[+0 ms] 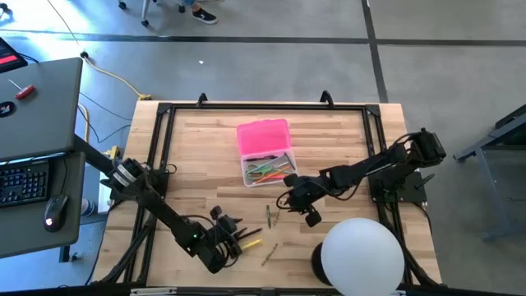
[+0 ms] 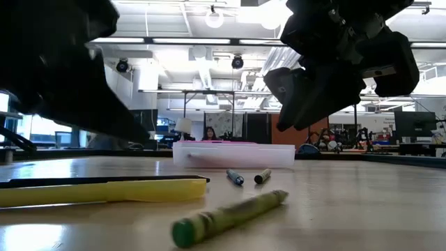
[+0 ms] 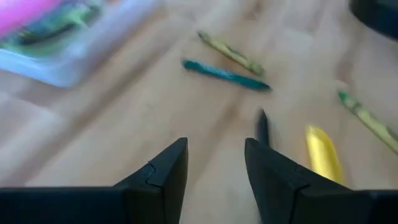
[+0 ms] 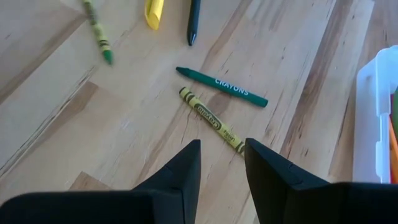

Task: Pick & place school supplies into a supply box
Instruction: Put the black pen into the pink supply box

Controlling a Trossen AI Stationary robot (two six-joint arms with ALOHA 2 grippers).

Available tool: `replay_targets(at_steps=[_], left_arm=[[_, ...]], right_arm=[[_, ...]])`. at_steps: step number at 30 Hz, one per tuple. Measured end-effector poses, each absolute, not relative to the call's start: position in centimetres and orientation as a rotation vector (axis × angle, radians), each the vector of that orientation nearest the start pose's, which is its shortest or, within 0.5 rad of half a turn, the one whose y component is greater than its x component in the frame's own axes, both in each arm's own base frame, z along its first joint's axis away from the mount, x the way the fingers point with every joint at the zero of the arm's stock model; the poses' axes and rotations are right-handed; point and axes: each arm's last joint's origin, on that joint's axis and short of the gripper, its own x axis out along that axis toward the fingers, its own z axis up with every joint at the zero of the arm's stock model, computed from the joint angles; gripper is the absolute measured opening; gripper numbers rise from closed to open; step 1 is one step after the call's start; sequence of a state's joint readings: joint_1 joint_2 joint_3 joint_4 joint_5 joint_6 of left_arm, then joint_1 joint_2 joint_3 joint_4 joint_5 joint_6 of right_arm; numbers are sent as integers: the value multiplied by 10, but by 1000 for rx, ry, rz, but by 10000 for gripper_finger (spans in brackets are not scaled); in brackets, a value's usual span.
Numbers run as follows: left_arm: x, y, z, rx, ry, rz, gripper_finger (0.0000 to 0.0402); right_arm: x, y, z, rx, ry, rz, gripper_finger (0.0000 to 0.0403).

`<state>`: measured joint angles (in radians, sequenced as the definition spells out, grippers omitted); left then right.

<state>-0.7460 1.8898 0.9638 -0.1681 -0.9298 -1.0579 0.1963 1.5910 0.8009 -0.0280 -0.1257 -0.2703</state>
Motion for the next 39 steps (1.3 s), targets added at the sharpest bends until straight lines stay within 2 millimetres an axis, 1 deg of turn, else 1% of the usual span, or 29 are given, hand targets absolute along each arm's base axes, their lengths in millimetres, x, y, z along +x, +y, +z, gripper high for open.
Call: replay_targets(at_steps=[4,6,14,18,20,22,25,27,29,32,35,37,39], left_arm=[[266,-216,121,-252,563,427,191],[269,-220,118,-288,571,392,191],[273,-221,91,-262,600,410,191],[275,-218,90,-270,618,411,191],[275,-218,89,-275,633,409,191],[276,-215,89,-270,645,422,191],[278,-208,86,-265,667,433,190],[279,-202,83,-240,683,433,190],[279,-195,80,-215,687,433,190],[277,-185,73,-216,670,426,188],[273,-179,67,-223,615,421,176],[270,-175,64,-212,565,452,165],[266,-169,61,-189,509,518,153]], right_arm=[[300,63,165,-282,772,413,103],[300,63,165,-282,772,413,103],[300,64,165,-282,770,414,103],[300,64,166,-290,765,422,103],[301,65,167,-292,738,461,103],[303,70,170,-278,682,547,103],[303,81,176,-266,573,729,103],[302,90,179,-286,500,842,103],[300,99,182,-315,450,905,103],[298,109,183,-347,433,905,103],[297,113,182,-374,442,867,103],[297,114,182,-392,450,833,103],[297,114,182,-405,456,803,103]])
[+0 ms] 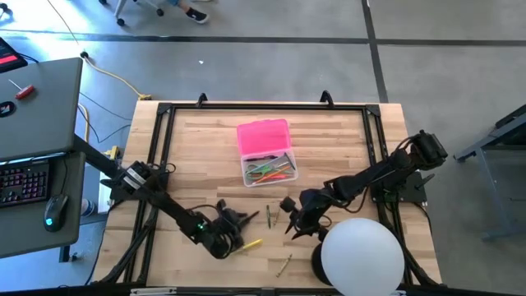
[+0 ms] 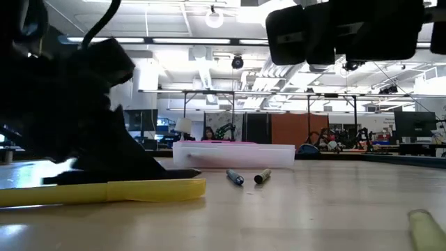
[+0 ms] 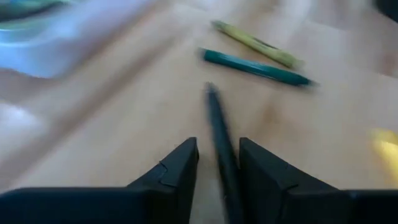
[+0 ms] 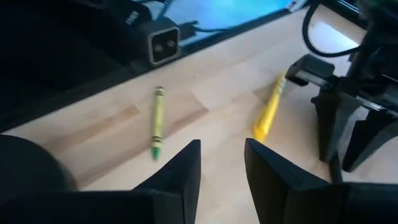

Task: Pick & place school supplies into a supply box
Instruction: Put the black pen into the pink supply box

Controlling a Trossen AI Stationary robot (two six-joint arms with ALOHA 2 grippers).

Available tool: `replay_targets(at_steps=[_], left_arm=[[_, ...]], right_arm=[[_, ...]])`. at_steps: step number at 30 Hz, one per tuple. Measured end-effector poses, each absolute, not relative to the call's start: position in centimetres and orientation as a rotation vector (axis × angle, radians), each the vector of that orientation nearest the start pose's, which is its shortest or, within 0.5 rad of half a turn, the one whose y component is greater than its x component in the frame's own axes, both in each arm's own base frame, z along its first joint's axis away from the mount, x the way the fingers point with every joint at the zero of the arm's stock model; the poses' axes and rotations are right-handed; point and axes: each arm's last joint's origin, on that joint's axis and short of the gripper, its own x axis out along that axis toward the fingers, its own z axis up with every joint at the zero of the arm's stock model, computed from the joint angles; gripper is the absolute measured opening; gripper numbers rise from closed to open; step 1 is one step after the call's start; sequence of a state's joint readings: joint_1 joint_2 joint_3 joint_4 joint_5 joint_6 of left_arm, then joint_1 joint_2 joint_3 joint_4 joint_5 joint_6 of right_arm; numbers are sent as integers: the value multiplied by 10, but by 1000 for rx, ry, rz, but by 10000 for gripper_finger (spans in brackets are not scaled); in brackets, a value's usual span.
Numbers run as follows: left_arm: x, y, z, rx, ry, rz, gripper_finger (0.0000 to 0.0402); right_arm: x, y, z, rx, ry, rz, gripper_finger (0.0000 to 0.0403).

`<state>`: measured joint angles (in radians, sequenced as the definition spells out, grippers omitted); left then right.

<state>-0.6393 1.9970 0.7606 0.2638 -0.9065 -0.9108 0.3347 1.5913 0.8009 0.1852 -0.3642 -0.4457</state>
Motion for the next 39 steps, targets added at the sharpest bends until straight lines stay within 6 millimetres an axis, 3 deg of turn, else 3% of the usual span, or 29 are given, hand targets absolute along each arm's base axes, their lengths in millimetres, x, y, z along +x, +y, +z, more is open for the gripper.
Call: replay_targets(at_steps=[9,18,23,30,33,35,39], left_arm=[[271,-146,38,-191,451,691,109],[270,-153,28,-203,380,694,56],[273,-155,30,-216,362,669,56],[307,-184,63,-243,387,361,56],[316,-196,81,-158,388,300,56],[321,-195,92,-95,380,336,56],[335,-173,111,18,386,456,55]], right_arm=[[297,114,181,-373,481,772,103],[296,115,180,-331,509,771,103],[294,120,180,-328,508,781,103],[290,129,180,-303,528,803,103],[288,133,180,-308,526,816,103],[287,135,180,-314,521,823,103],[287,137,181,-319,509,823,103]])
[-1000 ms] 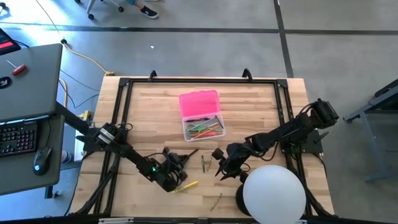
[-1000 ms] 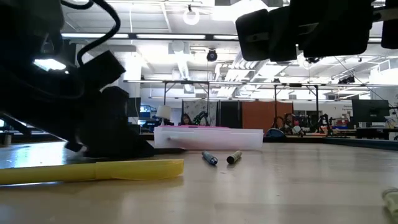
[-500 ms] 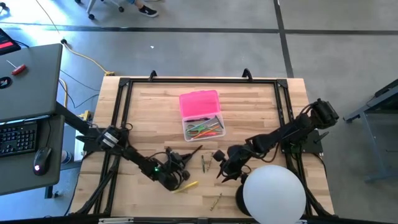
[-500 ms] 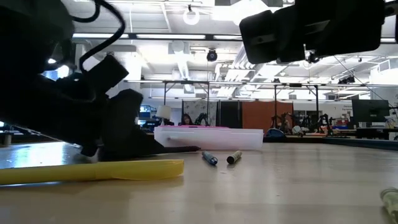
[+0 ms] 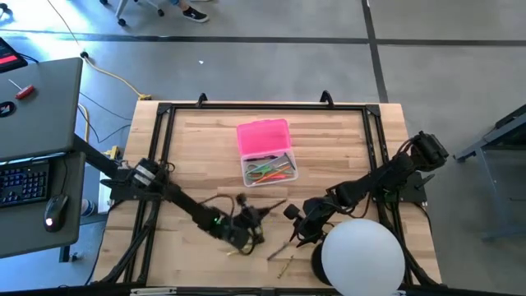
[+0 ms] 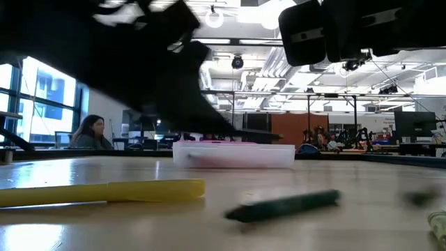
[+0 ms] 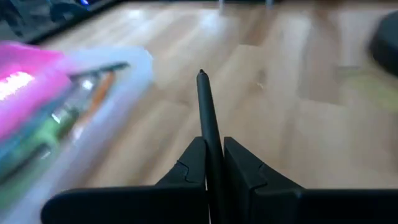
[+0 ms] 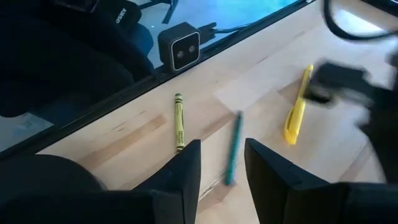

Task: Pick & place school supplies into a supply box
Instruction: Put the black pen into the pink supply box, then put the top green crayon into the pink supply box

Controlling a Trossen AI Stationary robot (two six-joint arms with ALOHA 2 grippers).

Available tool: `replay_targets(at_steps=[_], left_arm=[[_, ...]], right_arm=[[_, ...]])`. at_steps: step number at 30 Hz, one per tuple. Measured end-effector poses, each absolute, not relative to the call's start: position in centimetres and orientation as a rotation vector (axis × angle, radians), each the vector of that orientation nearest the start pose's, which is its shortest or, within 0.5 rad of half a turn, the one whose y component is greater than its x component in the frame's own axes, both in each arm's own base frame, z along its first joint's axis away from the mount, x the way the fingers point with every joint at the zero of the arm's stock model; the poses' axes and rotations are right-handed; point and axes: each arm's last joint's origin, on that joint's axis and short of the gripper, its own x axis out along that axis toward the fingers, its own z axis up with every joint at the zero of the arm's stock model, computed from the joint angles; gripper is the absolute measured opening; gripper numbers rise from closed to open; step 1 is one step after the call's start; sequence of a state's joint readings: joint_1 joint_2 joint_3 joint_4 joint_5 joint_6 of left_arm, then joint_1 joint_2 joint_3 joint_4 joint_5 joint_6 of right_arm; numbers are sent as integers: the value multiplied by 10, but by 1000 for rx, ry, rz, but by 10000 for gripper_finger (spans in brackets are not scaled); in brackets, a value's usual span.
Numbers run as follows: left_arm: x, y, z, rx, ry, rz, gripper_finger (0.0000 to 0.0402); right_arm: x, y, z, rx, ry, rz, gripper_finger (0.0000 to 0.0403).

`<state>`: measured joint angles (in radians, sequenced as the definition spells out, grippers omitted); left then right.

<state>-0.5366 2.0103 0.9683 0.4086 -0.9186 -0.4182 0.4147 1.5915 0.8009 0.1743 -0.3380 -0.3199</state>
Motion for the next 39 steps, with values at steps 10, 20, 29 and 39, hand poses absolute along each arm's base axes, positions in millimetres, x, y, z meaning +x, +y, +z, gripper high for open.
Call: replay_targets(at_steps=[10,20,29,39], left_arm=[[363,-88,150,177,440,557,56],[370,-8,142,56,612,543,72],[371,36,143,-66,598,584,101],[368,43,166,-71,526,622,163]], right_arm=[[273,149,172,-258,653,864,103],[265,161,170,-467,601,924,103],[277,136,169,-555,554,944,103],[283,120,171,-594,420,1114,103]])
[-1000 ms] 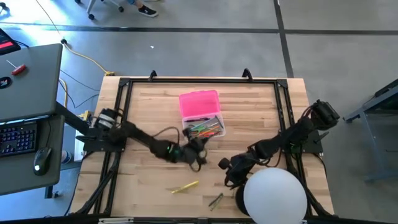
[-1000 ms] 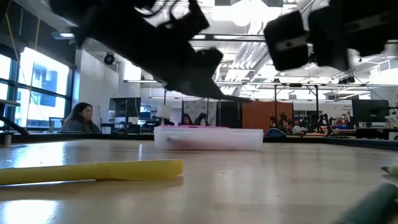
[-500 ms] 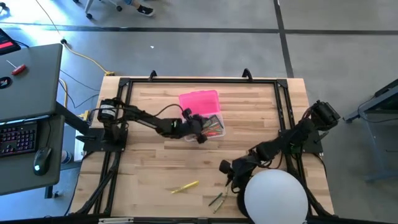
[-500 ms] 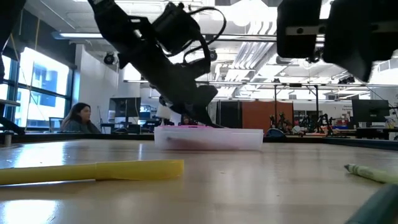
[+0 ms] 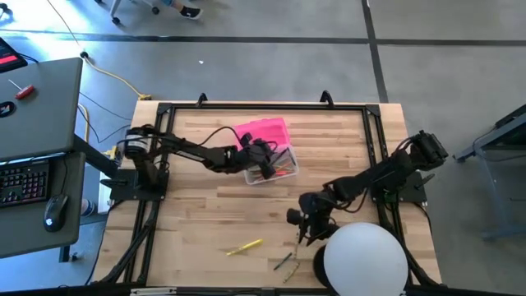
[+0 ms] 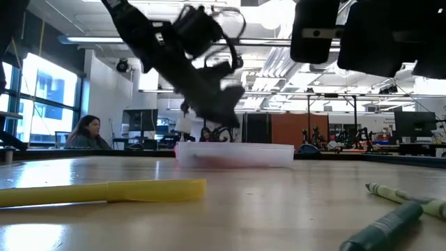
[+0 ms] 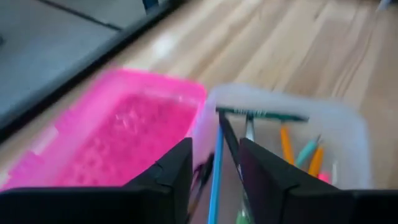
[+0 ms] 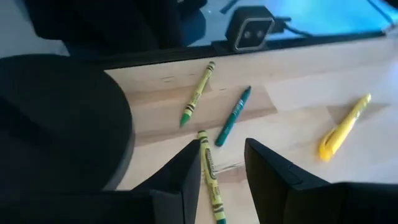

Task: Pick & place school supplies into a supply box
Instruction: Put the top green crayon into the pink supply box

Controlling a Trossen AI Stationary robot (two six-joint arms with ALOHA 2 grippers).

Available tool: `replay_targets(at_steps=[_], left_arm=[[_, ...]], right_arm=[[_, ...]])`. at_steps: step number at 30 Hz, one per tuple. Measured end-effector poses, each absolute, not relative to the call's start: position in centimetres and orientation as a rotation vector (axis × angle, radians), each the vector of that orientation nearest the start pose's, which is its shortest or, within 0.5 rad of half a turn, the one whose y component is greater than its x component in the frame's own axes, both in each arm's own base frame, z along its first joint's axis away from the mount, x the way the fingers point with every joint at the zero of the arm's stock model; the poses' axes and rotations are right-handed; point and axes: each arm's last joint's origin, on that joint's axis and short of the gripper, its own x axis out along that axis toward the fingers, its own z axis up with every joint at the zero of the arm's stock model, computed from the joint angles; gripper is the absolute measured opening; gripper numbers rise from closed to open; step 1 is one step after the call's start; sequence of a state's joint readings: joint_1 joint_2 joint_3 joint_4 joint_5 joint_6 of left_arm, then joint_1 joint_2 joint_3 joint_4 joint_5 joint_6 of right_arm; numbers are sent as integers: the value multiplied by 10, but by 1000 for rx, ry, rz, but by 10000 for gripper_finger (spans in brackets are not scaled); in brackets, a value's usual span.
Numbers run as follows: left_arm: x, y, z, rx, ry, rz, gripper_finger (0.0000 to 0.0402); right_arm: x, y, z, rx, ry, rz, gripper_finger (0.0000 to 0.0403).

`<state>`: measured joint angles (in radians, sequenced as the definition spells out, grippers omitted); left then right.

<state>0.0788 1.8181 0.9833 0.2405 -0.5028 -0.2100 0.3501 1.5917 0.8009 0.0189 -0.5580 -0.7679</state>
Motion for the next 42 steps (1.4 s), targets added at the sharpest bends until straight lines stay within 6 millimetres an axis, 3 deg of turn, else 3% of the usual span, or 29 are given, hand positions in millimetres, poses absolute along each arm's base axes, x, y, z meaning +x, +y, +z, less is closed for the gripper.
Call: replay_targets(at_steps=[4,10,16,25,32,35,40,42], left_arm=[[361,42,199,-54,449,612,167],[338,41,259,-83,268,625,167],[318,39,294,-110,167,599,168],[308,35,304,-113,165,564,168],[309,33,303,-119,178,501,168],[309,33,303,-120,179,493,168],[309,33,303,-120,179,493,168],[309,33,303,-120,180,493,168]], right_arm=[[287,118,168,-573,342,1199,103],[302,110,143,-535,307,1239,103],[314,102,115,-508,281,1260,103],[318,100,82,-490,315,1285,103],[322,82,67,-457,324,1283,102],[322,76,59,-422,333,1295,82],[323,69,51,-399,314,1309,14],[324,68,51,-397,312,1304,12]])
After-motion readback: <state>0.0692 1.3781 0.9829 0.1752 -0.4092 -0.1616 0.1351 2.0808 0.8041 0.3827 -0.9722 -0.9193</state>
